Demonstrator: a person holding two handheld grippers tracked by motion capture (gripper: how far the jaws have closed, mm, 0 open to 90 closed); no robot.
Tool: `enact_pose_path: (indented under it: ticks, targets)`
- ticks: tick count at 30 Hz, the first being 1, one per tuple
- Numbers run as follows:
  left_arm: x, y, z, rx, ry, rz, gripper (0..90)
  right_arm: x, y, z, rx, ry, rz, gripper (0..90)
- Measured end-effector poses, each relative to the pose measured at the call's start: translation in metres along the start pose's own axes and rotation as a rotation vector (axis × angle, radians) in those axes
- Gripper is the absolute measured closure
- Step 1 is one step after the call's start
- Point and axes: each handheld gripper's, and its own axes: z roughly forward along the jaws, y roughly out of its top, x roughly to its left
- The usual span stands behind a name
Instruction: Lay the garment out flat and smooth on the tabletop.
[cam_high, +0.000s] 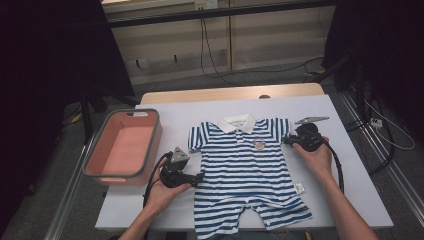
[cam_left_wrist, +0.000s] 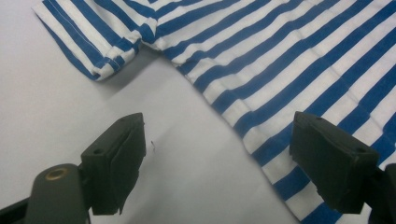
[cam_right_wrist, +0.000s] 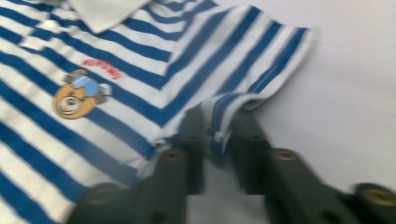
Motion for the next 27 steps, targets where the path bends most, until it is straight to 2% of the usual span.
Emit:
enact_pose_path:
  ticks: [12,19,24,27]
  targets:
    - [0.000,-0.004,-0.005,-0.007,0.021,0.004,19.1,-0.002,-0.005,-0.012,-0.012,-0.043,-0.008,88.5]
    - [0.002,-0.006,-0.004,-0.005,0.022,-0.001,19.1,-0.010,-0.009,-0.016,-0.014,-0.069,0.011,88.5]
    - [0.002,-0.006,-0.002,0.005,0.020,0.007,18.7,-0.012,-0.012,-0.020,-0.006,-0.073,0.021,88.2]
    - [0.002,-0.006,0.000,0.010,0.015,0.008,18.1,-0.014,-0.013,-0.022,-0.014,-0.056,0.042,85.7]
